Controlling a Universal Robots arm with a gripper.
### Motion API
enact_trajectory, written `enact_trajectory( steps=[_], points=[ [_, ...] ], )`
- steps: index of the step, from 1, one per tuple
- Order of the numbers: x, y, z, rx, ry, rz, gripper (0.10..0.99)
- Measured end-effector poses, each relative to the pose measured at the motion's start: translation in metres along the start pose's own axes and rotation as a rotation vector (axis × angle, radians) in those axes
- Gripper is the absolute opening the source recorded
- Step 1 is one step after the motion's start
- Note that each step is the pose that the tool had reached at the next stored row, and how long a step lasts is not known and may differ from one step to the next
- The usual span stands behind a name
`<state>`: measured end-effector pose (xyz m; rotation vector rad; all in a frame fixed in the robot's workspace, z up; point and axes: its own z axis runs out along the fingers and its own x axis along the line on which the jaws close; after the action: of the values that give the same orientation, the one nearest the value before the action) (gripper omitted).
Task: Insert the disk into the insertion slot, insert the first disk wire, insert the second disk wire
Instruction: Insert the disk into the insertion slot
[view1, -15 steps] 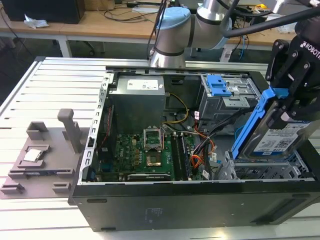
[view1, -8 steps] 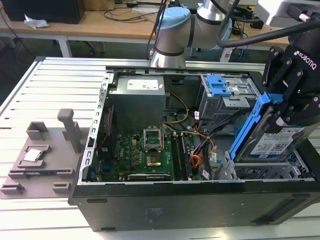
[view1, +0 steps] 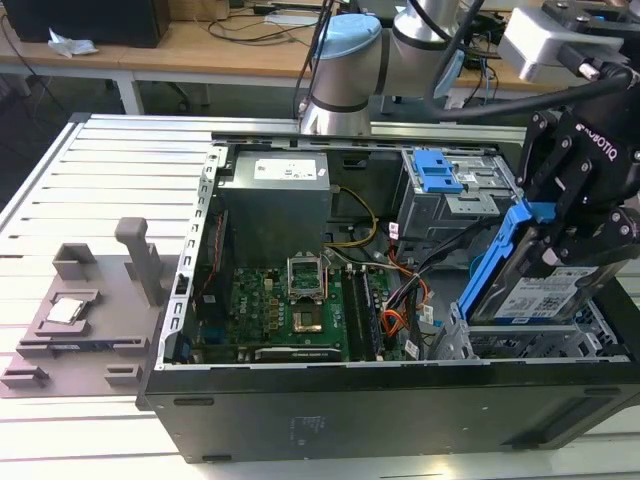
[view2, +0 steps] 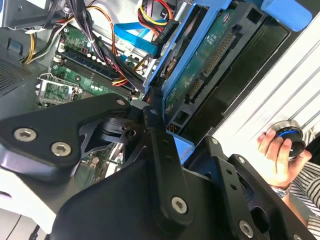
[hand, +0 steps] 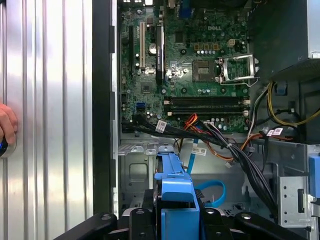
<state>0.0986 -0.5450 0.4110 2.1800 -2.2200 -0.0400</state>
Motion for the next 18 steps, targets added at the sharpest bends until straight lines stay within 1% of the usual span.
enact_trajectory(
  steps=[11,18],
  points=[
    [0.0,-0.0004,0.0092,0.0,-0.0001,0.0,0.365],
    [0.0,-0.0007,0.0187,0.0,0.0,0.0,0.365]
  ],
)
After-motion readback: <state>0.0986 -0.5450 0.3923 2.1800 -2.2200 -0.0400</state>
